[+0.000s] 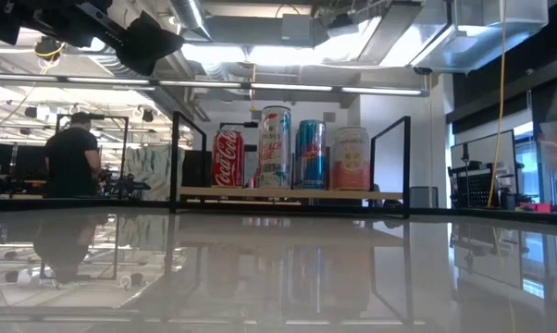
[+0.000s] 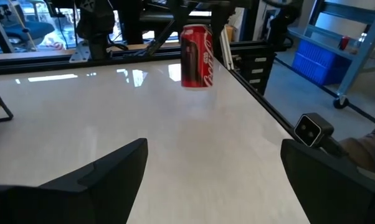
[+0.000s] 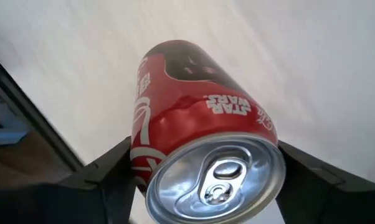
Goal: Place canned beverage on shelf
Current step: Move the red soda can to the center of the table
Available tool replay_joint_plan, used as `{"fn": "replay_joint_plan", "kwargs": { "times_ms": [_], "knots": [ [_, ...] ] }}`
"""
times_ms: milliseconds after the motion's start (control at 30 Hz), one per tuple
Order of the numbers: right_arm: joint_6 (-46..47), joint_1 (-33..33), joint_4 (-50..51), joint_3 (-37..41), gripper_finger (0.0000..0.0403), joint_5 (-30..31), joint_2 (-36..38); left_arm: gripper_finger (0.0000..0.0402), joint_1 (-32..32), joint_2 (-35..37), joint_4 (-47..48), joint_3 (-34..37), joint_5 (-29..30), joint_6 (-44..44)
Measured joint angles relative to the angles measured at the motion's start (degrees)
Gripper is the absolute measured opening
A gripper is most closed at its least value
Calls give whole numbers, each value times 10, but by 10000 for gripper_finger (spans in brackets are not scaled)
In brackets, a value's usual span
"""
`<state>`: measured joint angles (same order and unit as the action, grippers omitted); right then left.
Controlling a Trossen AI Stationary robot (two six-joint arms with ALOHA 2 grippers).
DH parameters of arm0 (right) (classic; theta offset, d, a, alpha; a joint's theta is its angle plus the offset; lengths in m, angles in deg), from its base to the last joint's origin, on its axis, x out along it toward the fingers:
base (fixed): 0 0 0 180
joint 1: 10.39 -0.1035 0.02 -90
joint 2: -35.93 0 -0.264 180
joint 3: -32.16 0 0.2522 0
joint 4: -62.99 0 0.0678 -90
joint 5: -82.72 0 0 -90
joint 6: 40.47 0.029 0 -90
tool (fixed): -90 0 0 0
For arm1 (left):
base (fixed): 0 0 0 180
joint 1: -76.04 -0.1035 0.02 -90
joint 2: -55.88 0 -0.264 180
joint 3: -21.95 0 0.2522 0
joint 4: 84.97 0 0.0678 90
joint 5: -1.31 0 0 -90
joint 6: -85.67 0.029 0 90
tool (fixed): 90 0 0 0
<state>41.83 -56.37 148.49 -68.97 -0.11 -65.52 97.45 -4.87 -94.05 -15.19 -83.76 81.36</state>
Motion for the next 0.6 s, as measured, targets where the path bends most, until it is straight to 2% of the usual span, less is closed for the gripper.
{"fn": "replay_joint_plan", "kwargs": {
  "times_ms": [233,367,467,600],
  "knots": [
    [-230,98,3,-56,285,99,0,357,0,0,13,0,10,-19],
    [-353,151,-12,-82,285,131,0,357,0,0,58,0,73,-44],
    [-439,190,-42,-84,285,141,0,357,0,0,69,15,109,-71],
    [-540,245,-89,-85,285,119,-13,357,0,0,68,42,118,-102]
  ]
}}
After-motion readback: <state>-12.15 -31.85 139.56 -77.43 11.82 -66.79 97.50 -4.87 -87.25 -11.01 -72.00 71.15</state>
